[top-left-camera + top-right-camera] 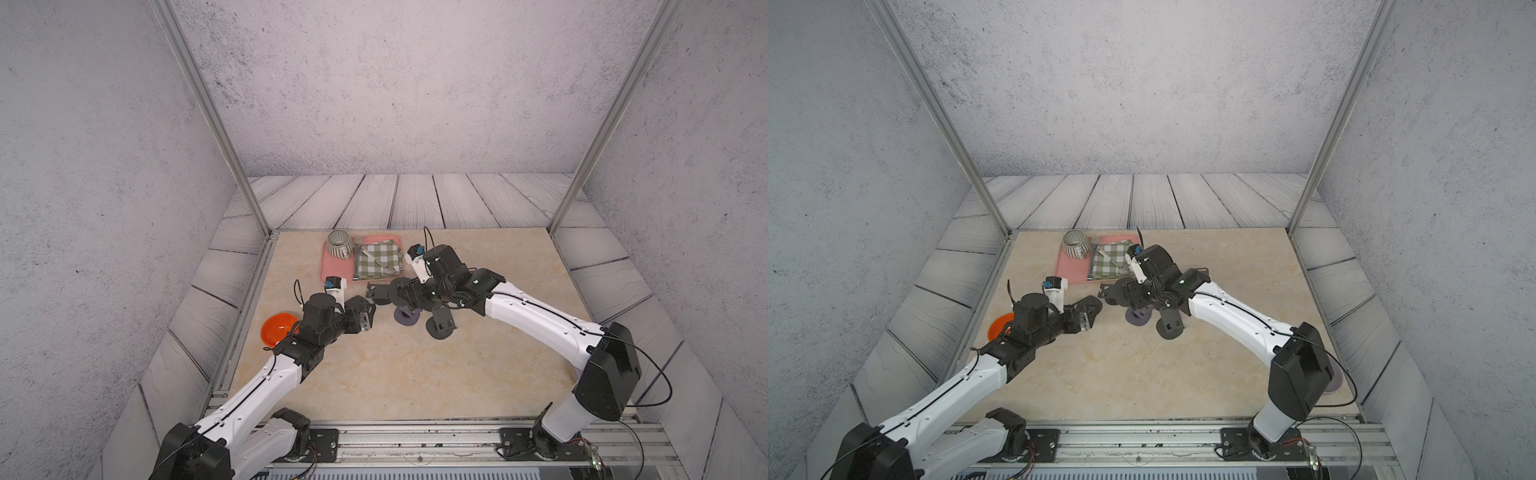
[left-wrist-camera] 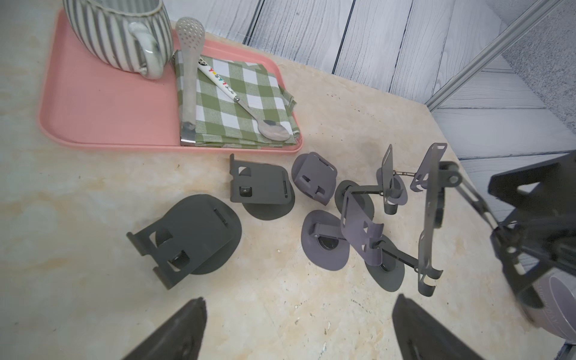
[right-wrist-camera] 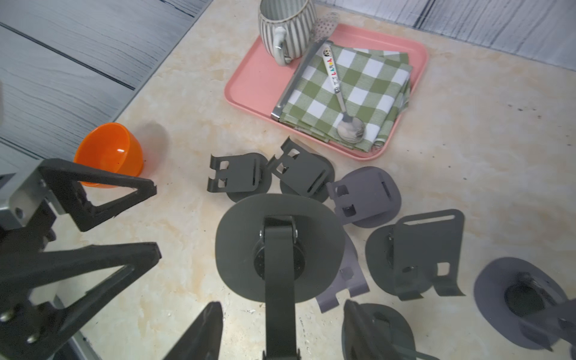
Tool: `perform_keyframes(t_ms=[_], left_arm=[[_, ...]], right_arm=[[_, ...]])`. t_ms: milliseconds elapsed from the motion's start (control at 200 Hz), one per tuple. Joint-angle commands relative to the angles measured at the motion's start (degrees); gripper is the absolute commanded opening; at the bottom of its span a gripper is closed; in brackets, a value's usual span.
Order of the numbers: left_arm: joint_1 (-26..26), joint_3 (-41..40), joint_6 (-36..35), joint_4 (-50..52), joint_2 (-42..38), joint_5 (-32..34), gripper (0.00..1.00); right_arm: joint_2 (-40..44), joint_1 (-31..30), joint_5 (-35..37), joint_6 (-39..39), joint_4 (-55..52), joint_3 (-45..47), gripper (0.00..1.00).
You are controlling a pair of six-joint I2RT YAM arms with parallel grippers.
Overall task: Open the phone stand
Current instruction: Open the phone stand, then place the phone stand at the center of the board.
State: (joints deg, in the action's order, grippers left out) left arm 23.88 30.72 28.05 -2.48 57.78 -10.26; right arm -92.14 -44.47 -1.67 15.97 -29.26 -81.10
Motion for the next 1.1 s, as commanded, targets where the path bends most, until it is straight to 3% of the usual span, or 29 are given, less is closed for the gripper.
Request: perform_keyframes(t_ms=[0, 636, 1096], left_arm=[[0.04, 0.34, -1.43, 0.65, 0.66, 0.29, 0.98], [0.12, 0.30, -1.77, -0.41, 3.28, -1.94, 0.99], [0.12, 0.22, -1.77, -1.57, 5.06, -3.09, 0.98]], right_arm=[[1.60, 0.90, 5.63, -0.33, -5.41, -2.89, 0.58], [2.76, 13.88, 10.74, 0.66, -16.15, -1.55, 0.59], [1.60, 18.18, 10.09, 3.18, -15.97, 6.44, 0.59]])
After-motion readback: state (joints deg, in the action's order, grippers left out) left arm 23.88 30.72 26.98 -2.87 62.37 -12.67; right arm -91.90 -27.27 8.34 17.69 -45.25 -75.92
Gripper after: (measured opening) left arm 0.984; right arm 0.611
